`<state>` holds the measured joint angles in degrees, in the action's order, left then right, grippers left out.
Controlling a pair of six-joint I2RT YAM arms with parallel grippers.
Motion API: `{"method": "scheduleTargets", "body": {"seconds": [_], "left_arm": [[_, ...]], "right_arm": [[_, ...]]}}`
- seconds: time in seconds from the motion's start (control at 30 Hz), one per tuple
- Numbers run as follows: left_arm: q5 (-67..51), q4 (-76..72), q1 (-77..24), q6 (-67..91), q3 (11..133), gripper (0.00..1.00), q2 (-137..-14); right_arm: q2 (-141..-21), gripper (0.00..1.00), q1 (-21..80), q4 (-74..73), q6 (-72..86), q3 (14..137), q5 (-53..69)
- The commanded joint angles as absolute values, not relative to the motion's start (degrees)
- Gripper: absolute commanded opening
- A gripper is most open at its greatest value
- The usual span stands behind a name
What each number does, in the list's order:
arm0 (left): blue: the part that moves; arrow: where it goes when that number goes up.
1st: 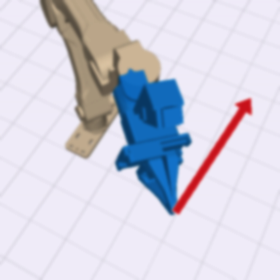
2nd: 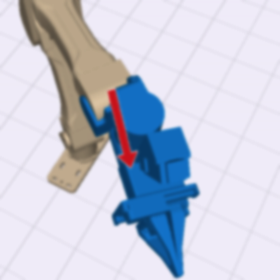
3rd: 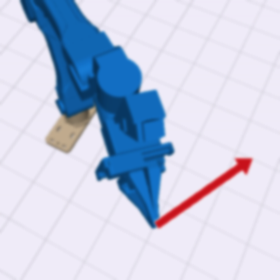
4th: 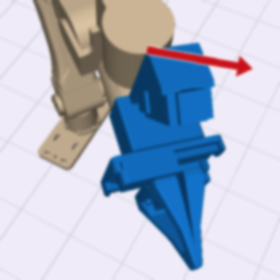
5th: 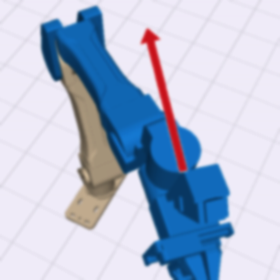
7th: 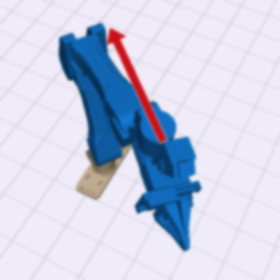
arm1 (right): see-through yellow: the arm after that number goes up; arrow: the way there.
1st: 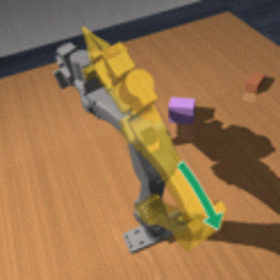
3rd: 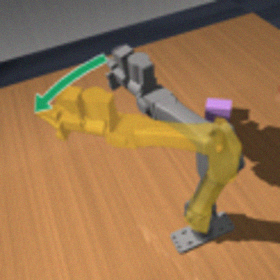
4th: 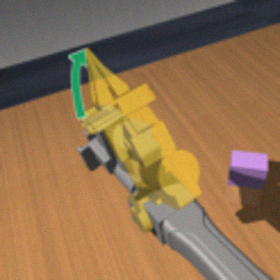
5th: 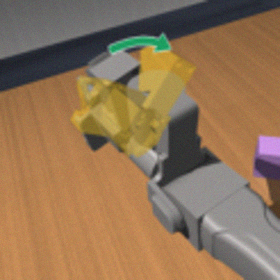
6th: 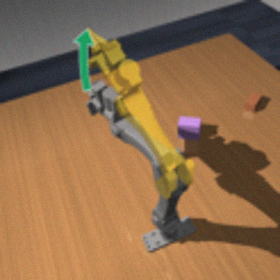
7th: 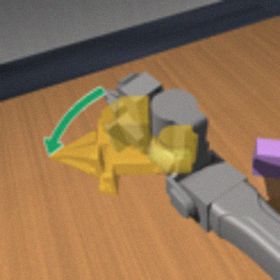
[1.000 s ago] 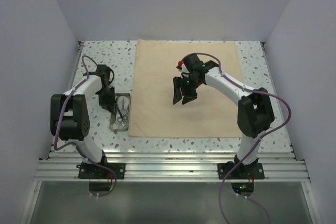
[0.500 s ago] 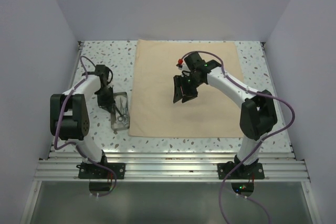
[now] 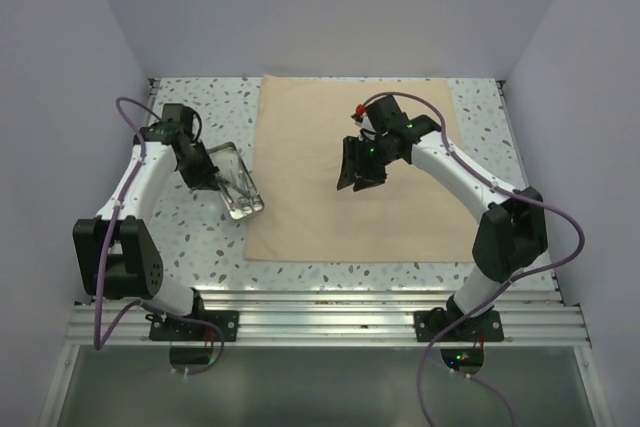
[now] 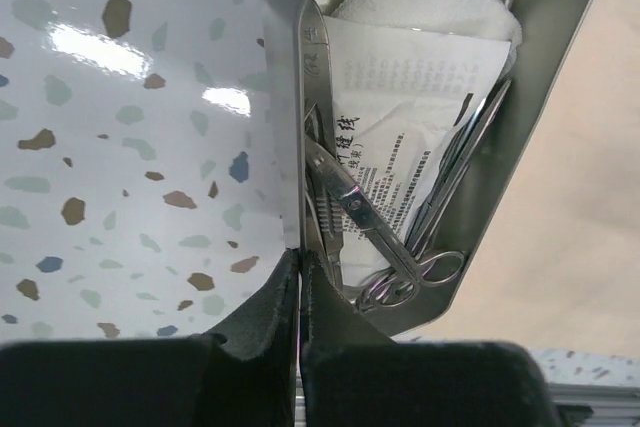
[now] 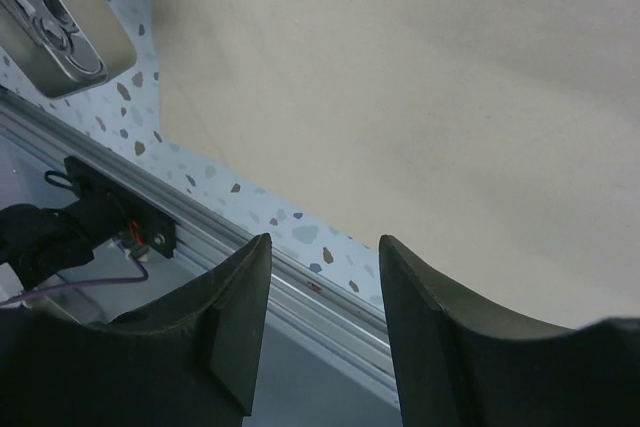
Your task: Prepare the surgical pack
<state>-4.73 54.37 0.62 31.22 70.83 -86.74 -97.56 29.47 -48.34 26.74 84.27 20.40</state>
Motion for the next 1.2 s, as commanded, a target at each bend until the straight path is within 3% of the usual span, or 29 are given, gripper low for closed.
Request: {"method": "scheduleTargets", "body": {"seconds": [0.0,0.3,0.63,0.87,1.17], "left_arm": [[-11.42,53.36,-0.95,39.37,73.74,0.0,-84.46],[-13.19,41.23,-18.0,56.59,76.46,0.0,-92.02],[-13.52,30.68,-27.06,70.66,83.82,0.0,-107.45],[-17.13,28.74,-30.15,74.88,93.86,0.0,-117.59],[-25.57,20.41,-30.15,75.77,87.99,0.0,-119.27]], "right_arm": [[-92.99,0.51,27.43,-47.11,28.92,83.93,19.51],[-86.85,0.5,19.18,-50.1,30.76,81.66,17.48],[-83.58,0.5,13.45,-50.28,30.5,76.29,16.61],[-84.55,0.5,10.73,-49.48,30.15,75.32,16.26],[-87.27,0.5,10.19,-48.25,30.32,75.5,15.38]]}}
